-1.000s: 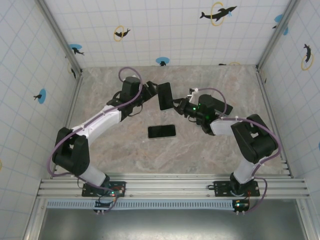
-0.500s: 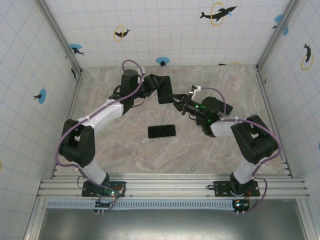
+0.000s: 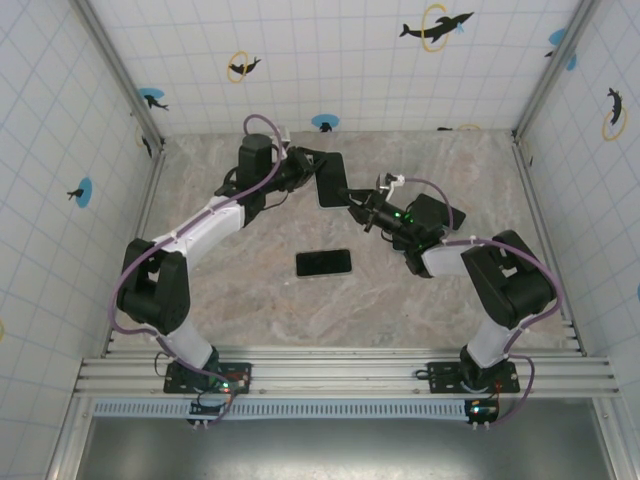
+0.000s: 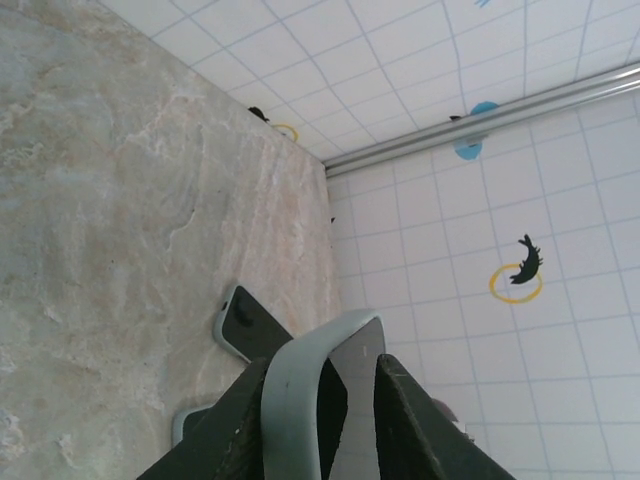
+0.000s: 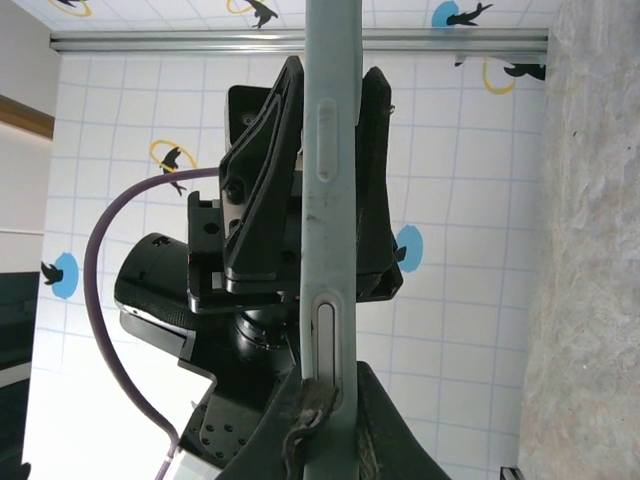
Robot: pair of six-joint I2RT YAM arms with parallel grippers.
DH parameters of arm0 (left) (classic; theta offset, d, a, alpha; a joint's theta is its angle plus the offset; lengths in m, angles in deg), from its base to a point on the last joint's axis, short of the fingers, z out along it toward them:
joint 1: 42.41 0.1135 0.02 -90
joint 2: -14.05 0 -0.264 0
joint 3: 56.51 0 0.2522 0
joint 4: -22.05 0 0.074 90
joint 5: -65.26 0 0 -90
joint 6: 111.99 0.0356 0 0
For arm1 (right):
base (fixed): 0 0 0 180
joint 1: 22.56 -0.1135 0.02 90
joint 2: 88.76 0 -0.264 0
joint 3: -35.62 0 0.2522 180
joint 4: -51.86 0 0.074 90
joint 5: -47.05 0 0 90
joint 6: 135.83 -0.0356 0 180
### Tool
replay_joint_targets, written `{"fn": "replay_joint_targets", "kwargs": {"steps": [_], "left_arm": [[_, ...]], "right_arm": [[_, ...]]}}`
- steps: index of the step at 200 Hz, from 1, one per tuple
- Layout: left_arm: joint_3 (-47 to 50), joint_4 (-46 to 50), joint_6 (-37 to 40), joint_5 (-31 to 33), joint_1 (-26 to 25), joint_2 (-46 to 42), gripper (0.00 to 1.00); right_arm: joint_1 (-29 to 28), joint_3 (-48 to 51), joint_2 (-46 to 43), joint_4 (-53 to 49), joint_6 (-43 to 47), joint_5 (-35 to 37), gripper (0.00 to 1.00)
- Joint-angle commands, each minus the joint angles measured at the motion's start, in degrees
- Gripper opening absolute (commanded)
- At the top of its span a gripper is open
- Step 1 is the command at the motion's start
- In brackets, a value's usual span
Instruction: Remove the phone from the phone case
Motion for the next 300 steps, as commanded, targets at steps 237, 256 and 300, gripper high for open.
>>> {"fn": "replay_joint_targets", "kwargs": {"steps": [237,256,300], "left_arm": [[6.7,-25.2,-17.5,22.5,-6.1,-4.6,0.00],[6.5,-25.5,-17.7,23.3,-6.8,-4.7,0.00],[5.8,-25.8,-18.4,24.1,-8.2,-4.2,0.00]], "right_arm": [[-3.4,5.3,-4.7,8.7,17.9,9.0,0.40],[-3.5,4.5,-4.5,8.4,18.4,9.1,0.35],[-3.4,2.9,-4.6,6.1,21.2,9.0,0.29]]}}
